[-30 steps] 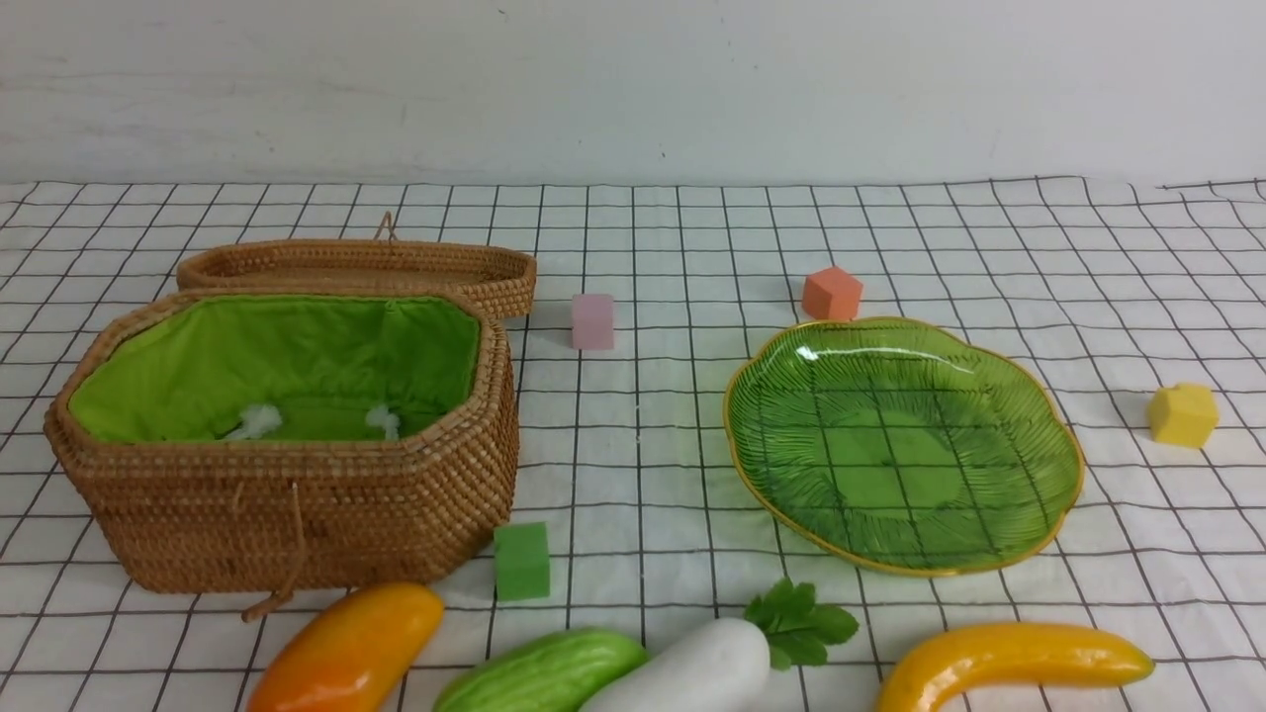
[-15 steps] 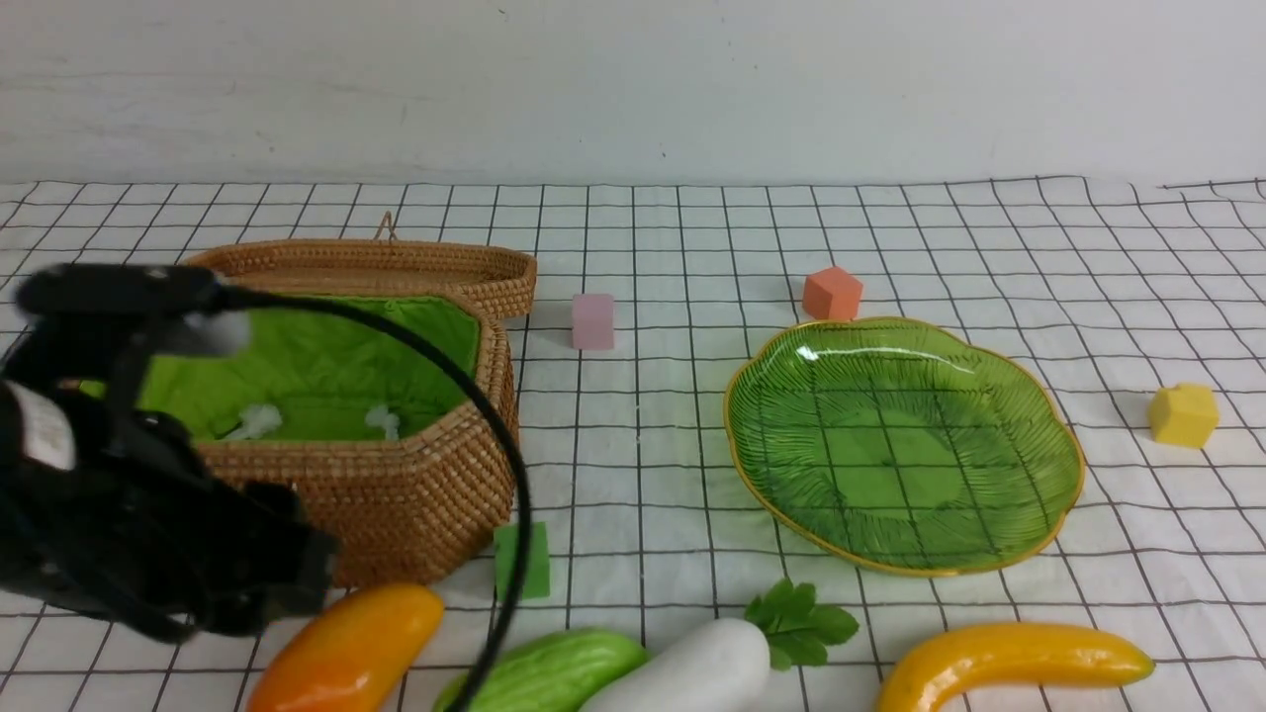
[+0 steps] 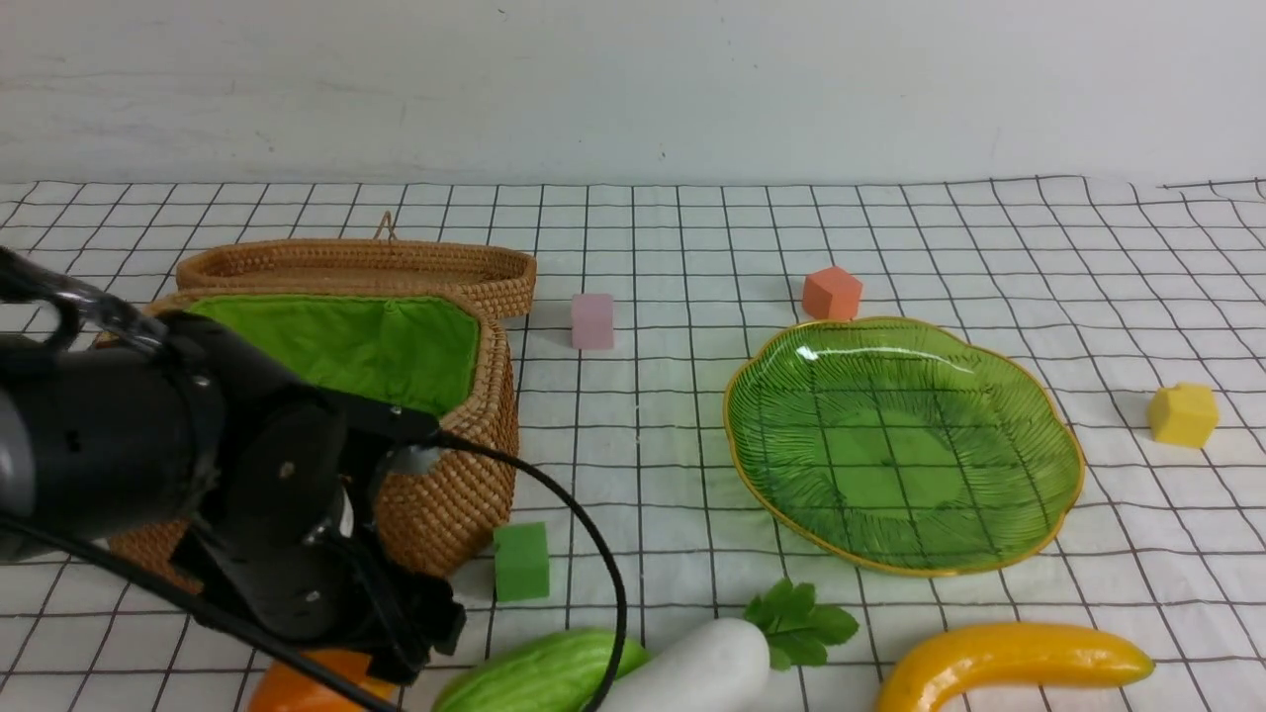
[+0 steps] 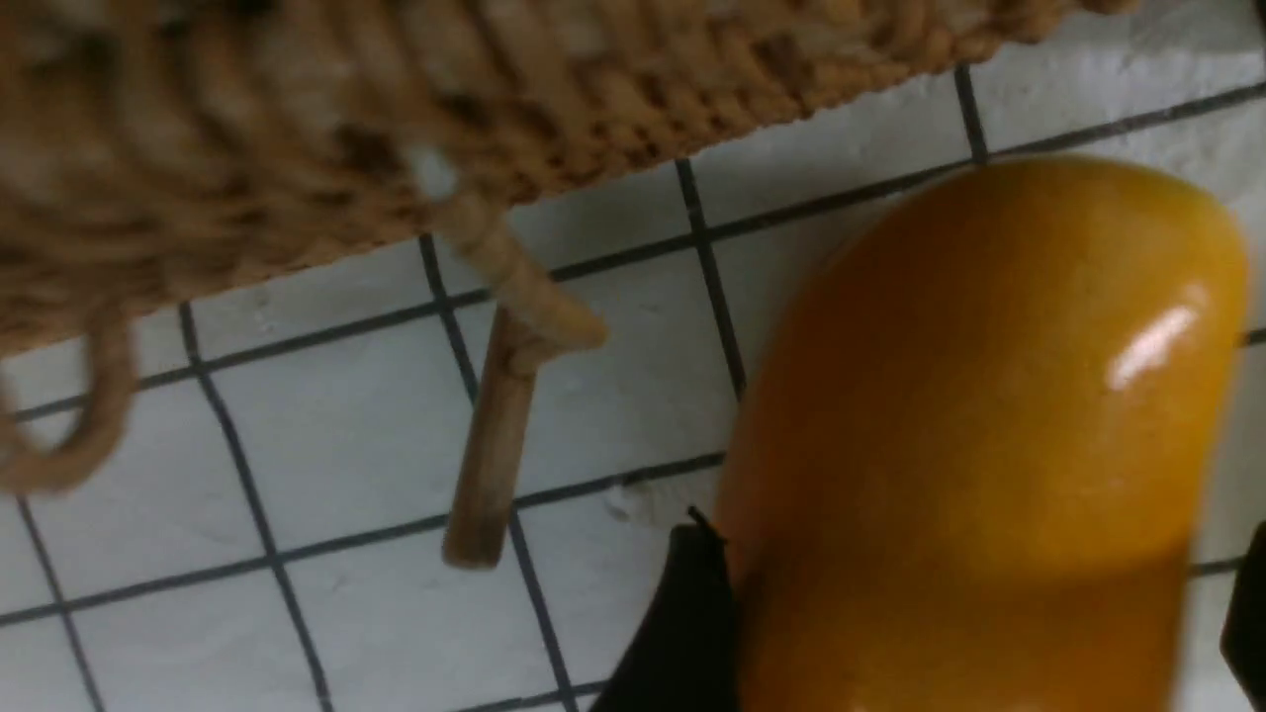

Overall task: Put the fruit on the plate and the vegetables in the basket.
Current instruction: Grab the mango with your left arm and place it on the right plate

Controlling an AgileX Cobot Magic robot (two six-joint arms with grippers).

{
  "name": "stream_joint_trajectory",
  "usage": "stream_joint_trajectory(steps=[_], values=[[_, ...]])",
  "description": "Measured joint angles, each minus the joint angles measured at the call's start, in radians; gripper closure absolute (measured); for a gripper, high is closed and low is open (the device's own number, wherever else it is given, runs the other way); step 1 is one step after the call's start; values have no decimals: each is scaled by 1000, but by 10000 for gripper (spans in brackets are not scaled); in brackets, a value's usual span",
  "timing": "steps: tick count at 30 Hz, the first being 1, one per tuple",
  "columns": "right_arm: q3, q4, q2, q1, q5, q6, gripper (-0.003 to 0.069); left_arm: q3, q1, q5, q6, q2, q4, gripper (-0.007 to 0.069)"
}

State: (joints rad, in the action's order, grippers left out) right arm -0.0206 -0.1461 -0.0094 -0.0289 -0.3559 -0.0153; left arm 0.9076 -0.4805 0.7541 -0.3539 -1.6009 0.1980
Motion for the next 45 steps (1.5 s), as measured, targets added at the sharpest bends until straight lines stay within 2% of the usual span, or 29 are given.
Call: stream_joint_trajectory(steps=[5,9,14,17,19,20,21,22,24,28,33,35,40,45], values=[[0,0,0,0,0,0,414,4,0,19,4,-54,4,48],[0,0,0,0,0,0,414,5,0,41,4,-39,2,51],[0,0,0,0,0,0,414,65,0,206,45,104,-48,51],[0,0,0,0,0,0,414,142,0,304,142,200,-152,51],[0,0,0,0,0,0,414,223,0,350,233,269,-273,51],[0,0,0,0,0,0,414,232,0,351,241,274,-286,51],[0,0,0,0,0,0,414,321,0,347,294,299,-400,51],[0,0,0,0,0,0,414,332,0,342,305,301,-412,51],[0,0,0,0,0,0,414,467,0,291,354,284,-532,51],[0,0,0,0,0,0,414,708,-9,235,420,114,-641,51],[0,0,0,0,0,0,414,978,-75,247,442,-190,-671,51],[0,0,0,0,0,0,414,1144,-133,272,409,-364,-648,51],[0,0,0,0,0,0,414,1526,-234,332,240,-733,-487,51],[0,0,0,0,0,0,414,1660,-252,343,140,-912,-411,51]])
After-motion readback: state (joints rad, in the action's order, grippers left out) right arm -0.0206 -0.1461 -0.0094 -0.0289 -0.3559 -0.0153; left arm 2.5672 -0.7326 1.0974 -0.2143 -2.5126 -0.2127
